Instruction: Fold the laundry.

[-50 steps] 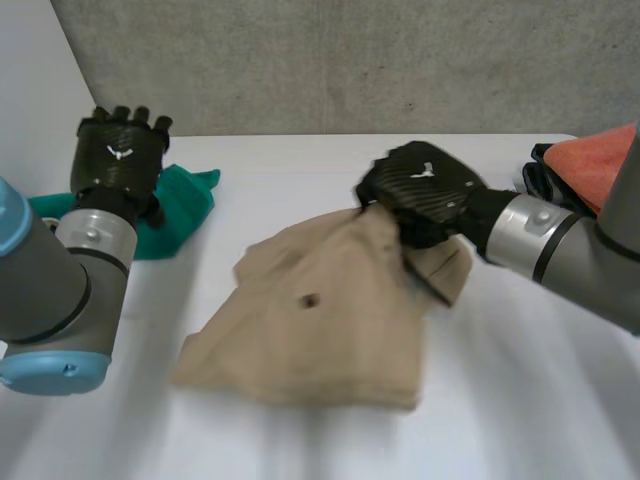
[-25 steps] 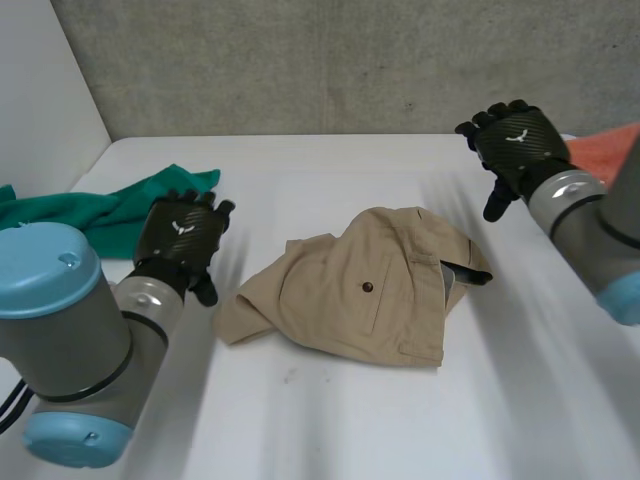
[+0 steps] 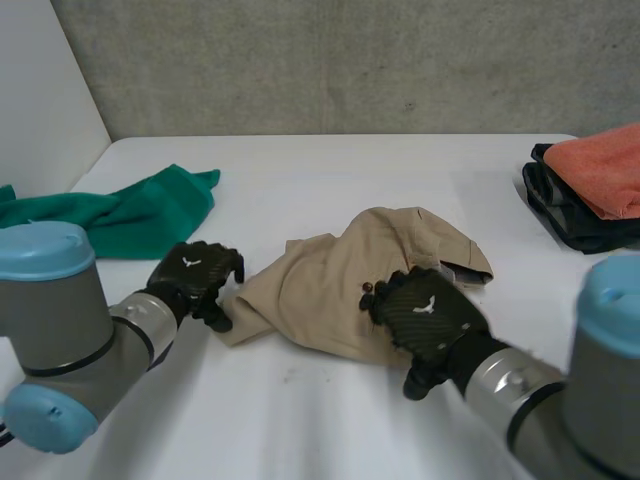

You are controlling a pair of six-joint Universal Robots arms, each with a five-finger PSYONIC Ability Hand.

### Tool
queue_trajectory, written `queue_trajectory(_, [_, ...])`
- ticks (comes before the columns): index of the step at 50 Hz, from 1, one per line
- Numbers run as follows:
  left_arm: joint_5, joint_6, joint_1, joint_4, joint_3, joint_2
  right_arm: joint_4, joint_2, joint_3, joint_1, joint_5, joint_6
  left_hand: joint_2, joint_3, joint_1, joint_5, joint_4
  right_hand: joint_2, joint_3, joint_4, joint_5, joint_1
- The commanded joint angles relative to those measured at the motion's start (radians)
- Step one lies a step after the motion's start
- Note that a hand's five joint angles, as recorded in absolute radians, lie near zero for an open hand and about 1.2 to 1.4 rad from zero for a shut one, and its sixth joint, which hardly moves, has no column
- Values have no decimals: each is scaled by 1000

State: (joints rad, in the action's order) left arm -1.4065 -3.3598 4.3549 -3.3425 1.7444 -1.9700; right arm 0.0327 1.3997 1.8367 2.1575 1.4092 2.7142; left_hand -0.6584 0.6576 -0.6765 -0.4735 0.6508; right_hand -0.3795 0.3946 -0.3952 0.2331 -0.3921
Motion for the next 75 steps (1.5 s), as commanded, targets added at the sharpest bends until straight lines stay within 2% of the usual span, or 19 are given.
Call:
queue_trajectory(1, [-34, -4, -5, -2, -51, -90, 188, -155, 15, 13, 66, -46, -479, 480, -461, -490, 487, -111, 96, -95, 82, -98])
queue_trajectory(4, [-69, -6, -11, -3, -65, -96, 282, -212, 15, 15, 88, -77, -726, 727, -708, -736, 733, -111, 95, -95, 82, -98])
queue_trajectory(8, [-88, -6, -17, -5, -80, -95, 393, -269, 12, 15, 134, -114, -738, 739, -720, -748, 745, -213, 198, -197, 185, -200])
queue_trajectory(10, [-86, -6, -24, -5, -83, -90, 441, -281, 9, 15, 160, -126, -738, 739, -720, -748, 745, -394, 379, -379, 366, -382])
queue_trajectory(12, [-92, -6, -47, -5, -94, -79, 501, -286, 3, 8, 195, -143, -738, 739, -720, -748, 745, -895, 880, -880, 867, -883])
queue_trajectory(13, [-94, -6, -57, -5, -100, -76, 516, -284, 0, 7, 206, -152, -738, 739, -720, -748, 745, -1016, 1000, -1000, 987, -1003])
queue_trajectory(17, [-117, -6, -87, -5, -124, 12, 544, -262, -19, -2, 229, -197, -738, 739, -720, -748, 745, -1017, 1002, -1001, 989, -1004])
queue_trajectory(20, [-143, -4, -84, -9, -132, 117, 535, -180, -45, -10, 229, -215, -738, 739, -720, -748, 745, -1017, 1002, -1001, 989, -1004])
queue_trajectory(24, [-163, -6, -89, -26, -170, 242, 487, -32, -95, -30, 224, -220, -738, 739, -720, -748, 745, -1017, 1002, -1001, 989, -1004])
queue_trajectory(29, [-161, -3, -94, -35, -245, 417, 229, 134, -296, -79, 214, -174, -738, 739, -720, -748, 745, -1017, 1002, -1001, 989, -1004])
queue_trajectory(36, [-157, -1, -93, -31, -416, 529, -26, 209, -603, -88, 171, -38, -738, 739, -720, -748, 745, -1017, 1002, -1001, 989, -1004])
queue_trajectory(43, [-157, 2, -101, 9, -543, 523, -80, 220, -750, -91, 157, -2, -738, 739, -720, -748, 745, -1017, 1002, -1001, 989, -1004])
queue_trajectory(50, [-146, -6, -92, 15, -632, 355, -74, 122, -764, -108, 160, 4, -738, 739, -720, -748, 745, -1017, 1002, -1001, 989, -1004])
queue_trajectory(58, [-95, -21, -57, 20, -706, 27, -7, -115, -751, -133, 163, 104, -738, 739, -720, -748, 745, -1017, 1002, -1001, 989, -1004])
queue_trajectory(62, [-71, -43, -49, -32, -782, -140, 90, -257, -766, -142, 204, 108, -738, 739, -720, -748, 745, -1017, 1002, -1001, 989, -1004])
queue_trajectory(68, [-71, -50, -43, -117, -1049, -436, 396, -481, -795, -140, 312, 59, -738, 739, -720, -748, 745, -1017, 1002, -1001, 989, -1004])
queue_trajectory(72, [-78, -47, -32, -126, -1197, -558, 573, -562, -797, -128, 297, 23, -738, 739, -720, -748, 745, -1017, 1002, -1001, 989, -1004])
queue_trajectory(73, [-77, -47, -32, -126, -1207, -570, 593, -576, -803, -128, 292, 15, -413, 413, -395, -423, 420, -713, 698, -697, 684, -700])
queue_trajectory(75, [-75, -47, -38, -127, -1204, -573, 596, -596, -824, -133, 274, 18, 479, -478, 497, 469, -471, 205, -220, 221, -233, 218])
